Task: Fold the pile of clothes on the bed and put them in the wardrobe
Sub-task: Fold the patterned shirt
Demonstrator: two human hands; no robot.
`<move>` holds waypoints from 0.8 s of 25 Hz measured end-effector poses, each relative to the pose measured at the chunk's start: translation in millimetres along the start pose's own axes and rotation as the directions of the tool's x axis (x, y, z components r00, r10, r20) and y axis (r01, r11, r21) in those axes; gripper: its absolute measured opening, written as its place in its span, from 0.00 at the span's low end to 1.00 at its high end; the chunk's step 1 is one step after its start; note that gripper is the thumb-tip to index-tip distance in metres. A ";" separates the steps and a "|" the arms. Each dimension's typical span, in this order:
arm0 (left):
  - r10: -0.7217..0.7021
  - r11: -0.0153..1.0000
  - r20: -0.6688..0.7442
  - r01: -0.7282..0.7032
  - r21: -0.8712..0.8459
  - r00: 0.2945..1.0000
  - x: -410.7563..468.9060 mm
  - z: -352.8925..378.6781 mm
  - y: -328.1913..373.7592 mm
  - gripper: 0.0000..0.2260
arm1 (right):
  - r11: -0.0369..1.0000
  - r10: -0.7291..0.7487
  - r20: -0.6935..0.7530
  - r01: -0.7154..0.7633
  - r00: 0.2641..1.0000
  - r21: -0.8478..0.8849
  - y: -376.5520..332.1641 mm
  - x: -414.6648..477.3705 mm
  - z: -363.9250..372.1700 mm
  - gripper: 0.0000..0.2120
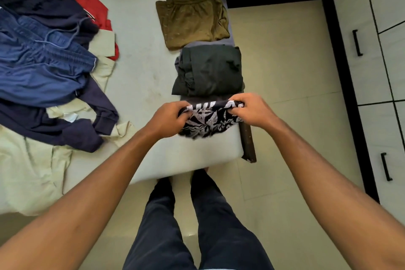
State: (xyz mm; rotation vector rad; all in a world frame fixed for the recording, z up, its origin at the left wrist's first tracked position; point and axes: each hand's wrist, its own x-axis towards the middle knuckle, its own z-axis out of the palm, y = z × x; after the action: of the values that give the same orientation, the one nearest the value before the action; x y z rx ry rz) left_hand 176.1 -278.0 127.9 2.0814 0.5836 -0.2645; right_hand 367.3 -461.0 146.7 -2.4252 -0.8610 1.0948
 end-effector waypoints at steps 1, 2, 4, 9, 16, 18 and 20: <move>0.041 0.999 -0.026 -0.041 0.001 0.999 -3.1 5.4 4.7 0.04 | 1.000 -0.012 -0.035 0.013 0.999 0.023 5.8 -11.1 -2.7 0.08; 0.084 0.996 -0.042 -0.083 0.023 0.996 -6.5 12.0 7.6 0.04 | 0.999 -0.017 -0.062 0.019 0.998 0.037 13.1 -21.5 -2.8 0.09; 0.157 0.982 -0.020 -0.154 0.109 0.987 -13.5 36.4 2.0 0.04 | 1.000 -0.020 -0.114 0.021 0.993 0.004 36.4 -40.1 13.4 0.12; 0.083 0.932 0.283 -0.175 0.318 0.956 -10.2 150.0 -85.5 0.14 | 0.953 -0.022 -0.103 -0.010 0.994 -0.302 133.0 -37.1 145.8 0.17; 0.194 0.918 0.270 -0.272 0.289 0.943 6.1 192.1 -160.8 0.16 | 0.973 0.215 -0.317 -0.231 0.924 -0.015 185.7 -26.6 259.1 0.16; 0.297 0.887 0.134 -0.325 0.328 0.945 11.7 180.9 -159.3 0.15 | 0.873 0.474 -0.389 -0.363 0.790 0.326 170.5 -26.0 256.6 0.16; 0.429 0.810 0.092 -0.428 0.400 0.898 21.2 174.8 -151.9 0.17 | 0.618 0.764 -0.349 -0.459 0.543 0.638 156.3 -23.6 255.5 0.16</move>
State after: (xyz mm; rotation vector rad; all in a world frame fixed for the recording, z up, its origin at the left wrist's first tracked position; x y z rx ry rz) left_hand 124.8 -348.2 -87.8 2.5564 0.0348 -0.1250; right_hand 220.5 -579.4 -87.0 -2.4025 0.5322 0.5165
